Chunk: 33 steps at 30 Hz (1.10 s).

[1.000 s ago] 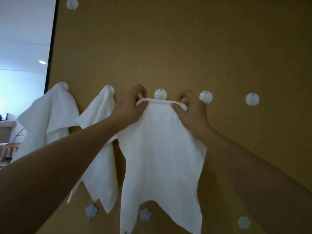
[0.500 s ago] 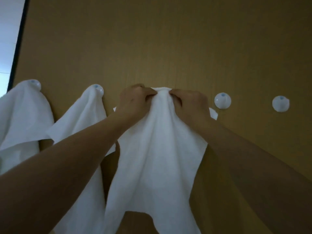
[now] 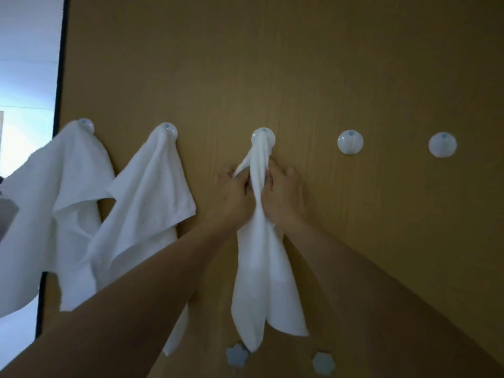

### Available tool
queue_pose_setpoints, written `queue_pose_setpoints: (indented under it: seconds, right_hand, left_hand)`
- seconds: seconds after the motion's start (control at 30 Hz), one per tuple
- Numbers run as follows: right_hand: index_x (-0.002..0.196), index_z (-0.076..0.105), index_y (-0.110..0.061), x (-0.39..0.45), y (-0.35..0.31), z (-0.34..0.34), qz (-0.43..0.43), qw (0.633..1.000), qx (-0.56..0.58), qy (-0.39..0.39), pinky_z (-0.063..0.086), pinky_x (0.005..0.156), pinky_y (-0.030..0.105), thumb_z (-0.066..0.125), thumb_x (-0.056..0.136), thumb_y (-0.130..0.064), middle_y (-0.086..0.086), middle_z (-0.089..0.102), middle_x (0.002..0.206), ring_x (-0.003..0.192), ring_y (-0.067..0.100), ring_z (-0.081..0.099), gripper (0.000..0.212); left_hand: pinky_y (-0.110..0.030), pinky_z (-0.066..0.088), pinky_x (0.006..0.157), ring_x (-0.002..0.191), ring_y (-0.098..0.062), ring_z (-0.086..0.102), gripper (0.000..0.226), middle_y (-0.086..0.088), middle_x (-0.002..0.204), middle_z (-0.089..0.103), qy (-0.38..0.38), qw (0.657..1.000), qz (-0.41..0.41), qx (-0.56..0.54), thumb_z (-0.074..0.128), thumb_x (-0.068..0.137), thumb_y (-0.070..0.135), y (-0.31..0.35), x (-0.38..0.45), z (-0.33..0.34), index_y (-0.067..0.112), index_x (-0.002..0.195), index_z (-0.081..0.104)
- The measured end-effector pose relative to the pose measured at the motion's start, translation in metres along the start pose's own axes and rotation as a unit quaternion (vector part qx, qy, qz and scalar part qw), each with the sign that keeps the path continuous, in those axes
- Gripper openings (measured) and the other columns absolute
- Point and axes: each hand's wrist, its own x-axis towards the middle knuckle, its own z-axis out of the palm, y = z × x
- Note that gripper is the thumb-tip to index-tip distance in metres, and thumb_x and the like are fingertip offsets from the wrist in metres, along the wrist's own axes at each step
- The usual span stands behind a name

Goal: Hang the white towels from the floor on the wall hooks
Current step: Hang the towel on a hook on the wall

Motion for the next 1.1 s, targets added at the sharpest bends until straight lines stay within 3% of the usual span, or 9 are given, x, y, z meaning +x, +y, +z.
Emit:
queue_pose_setpoints:
  seconds: [0.07, 0.2, 0.27, 0.33, 0.4, 0.47, 0.63, 0.8, 1.1]
  right_hand:
    - [0.144, 0.040, -0.023, -0.026, 0.003, -0.001, 0.018, 0.995, -0.096, -0.016, 0.044, 0.093, 0.041, 0.030, 0.099, -0.041, 0.006, 0.046, 0.121, 0.109, 0.022, 0.048, 0.049]
    - [0.150, 0.028, -0.020, -0.064, 0.000, -0.014, 0.058, 0.980, -0.154, -0.111, 0.035, 0.105, 0.046, 0.027, 0.099, -0.046, 0.007, 0.041, 0.143, 0.128, 0.028, 0.039, 0.058]
    - [0.151, 0.026, -0.020, -0.078, -0.003, -0.023, 0.091, 0.966, -0.170, -0.174, 0.033, 0.108, 0.049, 0.032, 0.100, -0.044, 0.008, 0.041, 0.145, 0.130, 0.032, 0.038, 0.057]
    - [0.138, 0.042, -0.017, -0.098, -0.013, -0.040, 0.099, 0.956, -0.174, -0.213, 0.037, 0.103, 0.048, 0.038, 0.098, -0.038, 0.008, 0.050, 0.132, 0.123, 0.033, 0.044, 0.045]
    - [0.106, 0.056, -0.013, -0.121, -0.024, -0.057, 0.090, 0.962, -0.166, -0.195, 0.044, 0.087, 0.039, 0.041, 0.096, -0.030, 0.002, 0.057, 0.100, 0.106, 0.029, 0.054, 0.024]
    - [0.100, 0.061, -0.012, -0.145, -0.038, -0.073, 0.110, 0.963, -0.169, -0.179, 0.045, 0.076, 0.033, 0.044, 0.095, -0.027, -0.006, 0.051, 0.083, 0.098, 0.025, 0.057, 0.023]
    - [0.148, 0.036, -0.027, -0.211, -0.077, -0.110, 0.216, 0.921, -0.266, -0.184, 0.032, 0.105, 0.046, 0.050, 0.094, -0.040, 0.008, 0.046, 0.140, 0.129, 0.032, 0.037, 0.058]
    - [0.146, 0.036, -0.025, -0.291, -0.125, -0.176, 0.285, 0.875, -0.357, -0.162, 0.042, 0.101, 0.047, 0.053, 0.092, -0.044, 0.009, 0.050, 0.139, 0.126, 0.035, 0.042, 0.060]
    - [0.149, 0.031, -0.025, -0.475, -0.246, -0.374, 0.433, 0.771, -0.453, -0.112, 0.039, 0.102, 0.051, 0.054, 0.091, -0.044, 0.011, 0.046, 0.141, 0.130, 0.037, 0.037, 0.066]
  left_hand:
    - [-0.039, 0.046, 0.095, 0.114, -0.028, 0.050, 0.038, -0.015, 0.131, 0.049, -0.039, 0.993, 0.031, 0.107, 0.040, 0.101, 0.025, -0.013, -0.022, 0.000, 0.015, 0.136, 0.052]
    - [-0.034, 0.051, 0.082, 0.106, -0.028, 0.057, 0.062, -0.014, 0.131, 0.051, -0.150, 0.977, -0.009, 0.152, 0.046, 0.096, 0.028, -0.026, -0.055, -0.018, 0.021, 0.153, 0.025]
    - [-0.037, 0.050, 0.091, 0.118, -0.028, 0.053, 0.064, -0.012, 0.138, 0.049, -0.197, 0.963, -0.023, 0.182, 0.046, 0.095, 0.030, -0.028, -0.063, -0.030, 0.019, 0.153, 0.023]
    - [-0.038, 0.046, 0.099, 0.126, -0.029, 0.049, 0.060, -0.012, 0.144, 0.046, -0.201, 0.962, -0.011, 0.182, 0.047, 0.093, 0.028, -0.026, -0.073, -0.046, 0.014, 0.149, 0.032]
    - [-0.035, 0.045, 0.100, 0.126, -0.028, 0.050, 0.054, -0.013, 0.143, 0.048, -0.187, 0.970, 0.001, 0.152, 0.049, 0.091, 0.025, -0.021, -0.083, -0.061, 0.009, 0.143, 0.044]
    - [-0.033, 0.047, 0.093, 0.118, -0.028, 0.055, 0.052, -0.016, 0.134, 0.055, -0.184, 0.977, 0.015, 0.104, 0.051, 0.091, 0.025, -0.013, -0.096, -0.076, 0.006, 0.139, 0.047]
    - [-0.040, 0.048, 0.094, 0.119, -0.030, 0.053, 0.056, -0.015, 0.136, 0.052, -0.210, 0.974, 0.086, 0.003, 0.053, 0.094, 0.028, 0.025, -0.151, -0.109, 0.014, 0.147, 0.039]
    - [-0.044, 0.049, 0.090, 0.117, -0.030, 0.051, 0.051, -0.010, 0.132, 0.051, -0.271, 0.948, 0.151, -0.066, 0.051, 0.092, 0.030, 0.083, -0.213, -0.138, 0.017, 0.142, 0.044]
    - [-0.048, 0.035, 0.108, 0.137, -0.033, 0.034, 0.057, -0.010, 0.149, 0.039, -0.387, 0.872, 0.246, -0.170, 0.055, 0.091, 0.037, 0.275, -0.374, -0.203, 0.027, 0.145, 0.040]
